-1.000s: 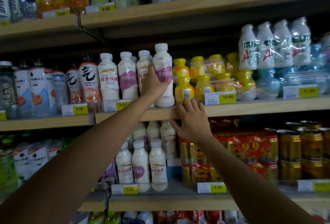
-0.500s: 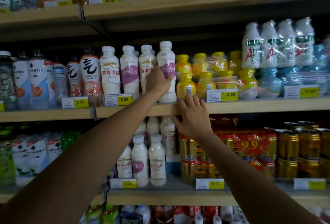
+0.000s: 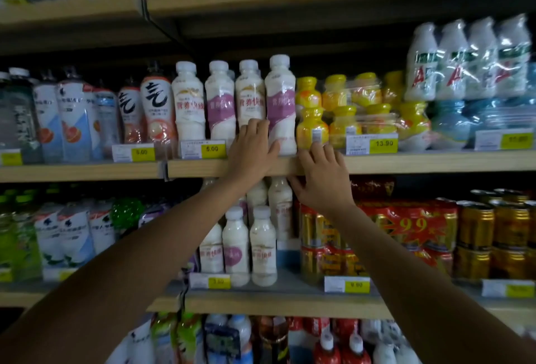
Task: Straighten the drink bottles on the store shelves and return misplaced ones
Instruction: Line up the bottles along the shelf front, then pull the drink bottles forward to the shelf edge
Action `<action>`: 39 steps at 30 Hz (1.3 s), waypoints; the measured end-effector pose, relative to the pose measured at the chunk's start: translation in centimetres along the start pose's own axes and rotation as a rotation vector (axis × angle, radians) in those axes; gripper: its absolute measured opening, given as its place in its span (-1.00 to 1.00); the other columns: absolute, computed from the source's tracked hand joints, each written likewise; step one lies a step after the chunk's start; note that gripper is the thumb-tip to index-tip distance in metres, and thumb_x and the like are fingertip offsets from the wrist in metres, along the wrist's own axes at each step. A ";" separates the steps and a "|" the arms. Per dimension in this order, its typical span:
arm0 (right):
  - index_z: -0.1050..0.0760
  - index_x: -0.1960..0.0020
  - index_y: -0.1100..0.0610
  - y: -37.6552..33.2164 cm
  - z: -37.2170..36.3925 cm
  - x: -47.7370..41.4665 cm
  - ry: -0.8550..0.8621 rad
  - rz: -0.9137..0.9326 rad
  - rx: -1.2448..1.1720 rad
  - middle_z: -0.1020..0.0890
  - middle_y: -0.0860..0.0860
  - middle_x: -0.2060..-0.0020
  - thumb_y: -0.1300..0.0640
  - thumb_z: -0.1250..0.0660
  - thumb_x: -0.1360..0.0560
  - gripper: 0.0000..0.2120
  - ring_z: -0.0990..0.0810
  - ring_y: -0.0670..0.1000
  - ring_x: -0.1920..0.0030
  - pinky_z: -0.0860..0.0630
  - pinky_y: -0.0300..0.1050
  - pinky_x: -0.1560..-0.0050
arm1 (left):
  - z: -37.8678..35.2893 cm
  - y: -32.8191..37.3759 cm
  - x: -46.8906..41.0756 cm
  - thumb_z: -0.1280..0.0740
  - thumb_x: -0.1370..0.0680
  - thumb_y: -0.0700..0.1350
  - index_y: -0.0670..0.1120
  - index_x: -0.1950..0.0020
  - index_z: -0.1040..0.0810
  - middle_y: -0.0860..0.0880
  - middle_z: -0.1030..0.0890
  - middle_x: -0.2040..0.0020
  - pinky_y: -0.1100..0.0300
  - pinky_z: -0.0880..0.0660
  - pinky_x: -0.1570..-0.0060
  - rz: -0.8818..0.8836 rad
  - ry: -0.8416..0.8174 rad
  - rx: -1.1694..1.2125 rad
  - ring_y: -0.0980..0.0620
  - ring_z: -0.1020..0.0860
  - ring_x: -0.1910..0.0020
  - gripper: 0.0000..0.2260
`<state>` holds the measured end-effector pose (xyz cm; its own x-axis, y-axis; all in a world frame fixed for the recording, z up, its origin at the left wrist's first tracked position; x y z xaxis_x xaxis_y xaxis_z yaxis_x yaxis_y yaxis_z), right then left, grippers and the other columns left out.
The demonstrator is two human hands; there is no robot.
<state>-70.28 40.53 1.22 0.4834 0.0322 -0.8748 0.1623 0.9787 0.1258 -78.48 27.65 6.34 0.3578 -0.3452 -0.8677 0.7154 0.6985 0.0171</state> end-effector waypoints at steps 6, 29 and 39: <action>-0.28 -0.38 0.26 -1.6 0.4 1.1 -0.108 -0.048 0.036 -0.37 0.26 -0.31 -0.06 -0.21 -0.50 -0.44 -0.32 0.28 -0.32 -0.17 0.20 -0.36 | 0.5 -1.9 5.4 -0.17 -0.57 0.08 -0.14 -0.46 -0.25 -0.14 -0.23 -0.49 -0.04 -0.17 -0.37 -0.066 -0.112 -0.164 -0.14 -0.20 -0.45 -0.49; -0.38 -0.27 0.19 -24.1 2.0 11.7 -0.622 -0.036 -0.073 -0.53 0.16 -0.15 -0.08 -0.17 -0.52 -0.56 -0.48 0.18 -0.19 -0.38 0.04 -0.13 | 10.4 -14.3 25.6 -0.15 -0.55 0.20 -0.13 -0.39 -0.29 -0.14 -0.44 -0.29 0.01 -0.38 -0.12 -0.100 -0.586 -0.326 -0.17 -0.39 -0.27 -0.46; -0.38 -0.29 0.20 -35.3 2.7 12.2 -0.679 0.068 -0.101 -0.54 0.18 -0.14 -0.04 -0.17 -0.55 -0.58 -0.47 0.19 -0.19 -0.40 0.01 -0.07 | 17.6 -24.0 32.4 -0.16 -0.56 0.15 -0.17 -0.25 -0.43 -0.16 -0.50 -0.17 -0.01 -0.40 -0.07 0.001 -0.653 -0.309 -0.17 -0.45 -0.17 -0.56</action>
<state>-67.80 5.79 -12.59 0.9267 -0.0081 -0.3756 0.0480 0.9941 0.0969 -73.52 -11.29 -13.42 0.7129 -0.5814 -0.3920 0.5472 0.8109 -0.2076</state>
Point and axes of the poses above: each hand's wrist, its own x-axis away from the middle knuckle, its own z-axis out of the back of the hand, y = z × x, the point moved 1 cm from there along -x, towards the middle knuckle
